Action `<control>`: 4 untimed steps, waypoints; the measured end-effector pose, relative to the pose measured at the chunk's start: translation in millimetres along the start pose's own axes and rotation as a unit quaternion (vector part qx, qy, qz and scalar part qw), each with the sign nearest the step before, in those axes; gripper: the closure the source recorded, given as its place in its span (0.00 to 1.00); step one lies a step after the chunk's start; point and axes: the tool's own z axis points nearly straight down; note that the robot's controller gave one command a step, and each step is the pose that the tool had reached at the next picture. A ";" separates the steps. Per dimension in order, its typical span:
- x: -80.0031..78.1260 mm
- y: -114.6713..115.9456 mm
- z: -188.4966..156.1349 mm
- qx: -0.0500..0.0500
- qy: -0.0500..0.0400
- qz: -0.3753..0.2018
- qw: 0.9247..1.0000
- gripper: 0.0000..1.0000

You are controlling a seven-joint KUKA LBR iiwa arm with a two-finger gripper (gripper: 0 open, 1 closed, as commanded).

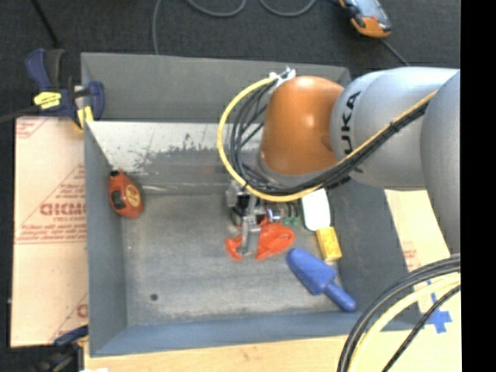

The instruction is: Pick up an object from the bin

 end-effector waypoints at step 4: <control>-27.8 -42.8 70.9 0.001 -0.005 -0.043 0.999 0.00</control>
Offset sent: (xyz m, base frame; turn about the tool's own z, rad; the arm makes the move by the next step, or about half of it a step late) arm 0.0184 -0.0486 -0.0505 0.0427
